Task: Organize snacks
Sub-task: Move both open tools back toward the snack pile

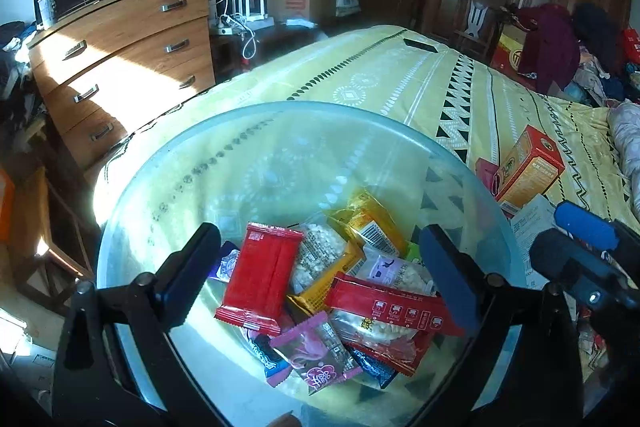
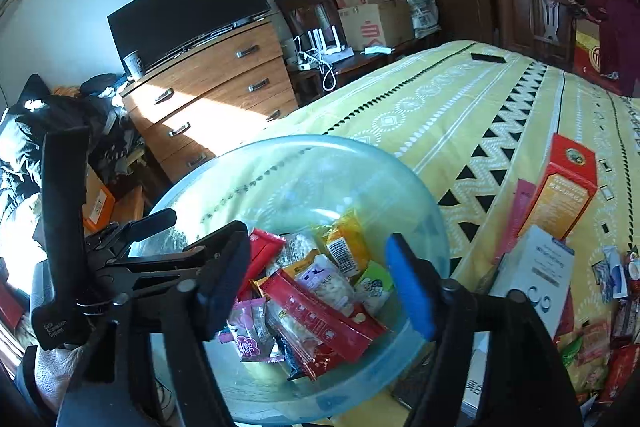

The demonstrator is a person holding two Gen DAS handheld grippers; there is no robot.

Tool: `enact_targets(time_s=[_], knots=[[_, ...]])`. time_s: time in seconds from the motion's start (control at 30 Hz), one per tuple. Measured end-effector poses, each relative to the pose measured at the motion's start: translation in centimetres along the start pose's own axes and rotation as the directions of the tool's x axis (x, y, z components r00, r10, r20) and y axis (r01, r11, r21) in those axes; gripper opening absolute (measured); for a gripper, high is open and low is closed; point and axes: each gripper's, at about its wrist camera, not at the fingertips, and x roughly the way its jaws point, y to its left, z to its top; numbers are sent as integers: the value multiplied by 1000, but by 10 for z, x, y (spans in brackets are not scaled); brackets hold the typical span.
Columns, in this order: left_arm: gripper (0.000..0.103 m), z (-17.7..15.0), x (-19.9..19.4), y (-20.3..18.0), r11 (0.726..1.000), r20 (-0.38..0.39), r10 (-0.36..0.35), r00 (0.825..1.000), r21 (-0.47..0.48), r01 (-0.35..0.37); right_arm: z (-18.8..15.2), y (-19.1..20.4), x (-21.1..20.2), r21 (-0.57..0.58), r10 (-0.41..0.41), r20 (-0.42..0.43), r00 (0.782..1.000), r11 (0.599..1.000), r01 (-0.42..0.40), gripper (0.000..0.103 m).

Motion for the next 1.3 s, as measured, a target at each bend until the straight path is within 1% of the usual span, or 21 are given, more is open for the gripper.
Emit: enact_targets(time_s=[0.03,0.2,0.27,0.4,0.57,0.73,0.87,0.97,1.0,1.1,1.13,1.2,1.23,1.3], knots=[[100,0,-2,-2,1000,3,1,1000,7,-1,1,0,-4,-4,-4,8,1000,1000,4,84],[102,1,-14,-13,1000,28,-1,1000,23,1,2,4,-30,-46,-53,68,996,997,56,84],[102,2,-19,-19,1000,38,-1,999,31,0,1,3,-41,-51,-75,95,993,995,80,88],[103,2,-31,-34,999,61,-9,998,52,5,-2,-4,-67,-38,-100,139,985,994,106,91],[103,2,-49,-61,996,99,-33,995,82,25,-11,-21,-101,-6,-137,174,975,990,141,91],[103,-5,-69,-104,990,142,-75,987,129,56,-25,-43,-140,41,-190,214,958,982,185,93],[103,-15,-84,-142,980,173,-118,978,179,86,-45,-67,-175,91,-241,238,941,970,226,94],[103,-26,-92,-175,969,180,-155,971,218,115,-62,-87,-199,137,-291,247,924,955,264,101],[103,-31,-93,-185,966,176,-171,969,225,129,-68,-96,-208,156,-312,250,917,947,279,103],[103,-47,-93,-219,953,151,-199,968,260,155,-91,-121,-234,210,-366,253,895,924,318,103],[103,-55,-90,-232,946,130,-214,968,275,173,-99,-130,-242,229,-387,250,888,914,334,103],[103,-69,-80,-252,928,62,-262,963,289,234,-116,-145,-257,257,-423,238,874,896,363,103],[103,-78,-72,-263,914,16,-294,956,296,276,-125,-153,-262,268,-442,228,867,885,381,103],[103,-96,-58,-281,893,-47,-322,946,317,320,-147,-171,-273,298,-481,198,854,860,415,103]])
